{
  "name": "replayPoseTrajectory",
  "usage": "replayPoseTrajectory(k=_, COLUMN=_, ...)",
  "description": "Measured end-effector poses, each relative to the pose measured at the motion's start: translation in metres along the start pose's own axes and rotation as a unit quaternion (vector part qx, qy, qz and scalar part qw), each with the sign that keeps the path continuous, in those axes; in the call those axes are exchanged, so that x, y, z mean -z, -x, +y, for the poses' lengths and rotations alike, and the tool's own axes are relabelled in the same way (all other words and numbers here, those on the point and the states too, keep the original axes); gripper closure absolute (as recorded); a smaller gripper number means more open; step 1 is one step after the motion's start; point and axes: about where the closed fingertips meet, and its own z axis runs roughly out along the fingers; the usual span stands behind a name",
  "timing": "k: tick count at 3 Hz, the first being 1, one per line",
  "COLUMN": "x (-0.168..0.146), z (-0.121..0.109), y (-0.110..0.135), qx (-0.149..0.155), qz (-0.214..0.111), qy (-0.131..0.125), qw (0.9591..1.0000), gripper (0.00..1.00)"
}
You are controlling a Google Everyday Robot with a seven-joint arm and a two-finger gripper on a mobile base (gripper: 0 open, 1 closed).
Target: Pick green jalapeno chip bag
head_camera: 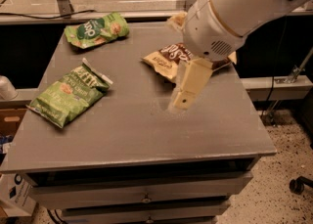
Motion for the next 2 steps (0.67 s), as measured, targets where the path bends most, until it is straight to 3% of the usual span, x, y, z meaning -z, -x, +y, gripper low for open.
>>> replayPoseTrajectory(k=2, x=-0.082, z=-0.022, y=0.048, qx=-0.003, qz=-0.073, qy=0.039, qw=0.9965, gripper=0.0)
